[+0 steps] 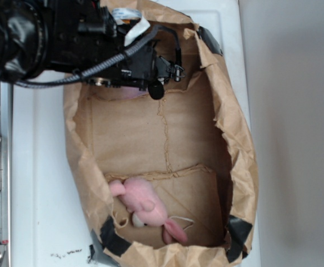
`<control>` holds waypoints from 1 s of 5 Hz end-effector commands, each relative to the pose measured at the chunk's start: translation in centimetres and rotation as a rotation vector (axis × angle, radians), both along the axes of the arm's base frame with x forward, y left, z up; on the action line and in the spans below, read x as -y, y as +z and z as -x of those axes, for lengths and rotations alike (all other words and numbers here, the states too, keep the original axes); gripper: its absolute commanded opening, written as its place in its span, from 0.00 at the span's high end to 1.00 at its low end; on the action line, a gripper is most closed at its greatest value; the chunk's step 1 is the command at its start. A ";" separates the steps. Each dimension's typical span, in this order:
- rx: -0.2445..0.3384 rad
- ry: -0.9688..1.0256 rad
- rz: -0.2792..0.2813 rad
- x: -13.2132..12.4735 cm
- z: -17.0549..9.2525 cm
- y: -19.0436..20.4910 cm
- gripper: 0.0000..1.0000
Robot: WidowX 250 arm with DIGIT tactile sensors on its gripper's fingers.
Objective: Grab the green ball.
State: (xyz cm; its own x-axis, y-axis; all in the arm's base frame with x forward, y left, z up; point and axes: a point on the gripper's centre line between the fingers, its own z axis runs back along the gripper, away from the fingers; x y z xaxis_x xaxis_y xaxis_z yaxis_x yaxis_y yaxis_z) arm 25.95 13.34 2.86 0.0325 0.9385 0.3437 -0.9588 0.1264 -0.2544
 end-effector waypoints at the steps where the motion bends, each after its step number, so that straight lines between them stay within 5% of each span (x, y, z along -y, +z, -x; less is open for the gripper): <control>1: -0.022 -0.281 0.011 0.5 1.1 2.1 1.00; 2: 0.017 -0.476 0.006 0.2 -3.5 5.5 1.00; 4: -0.018 -0.668 0.025 2.7 -5.8 8.1 1.00; 5: -0.110 -0.838 -0.003 4.0 -5.9 8.8 1.00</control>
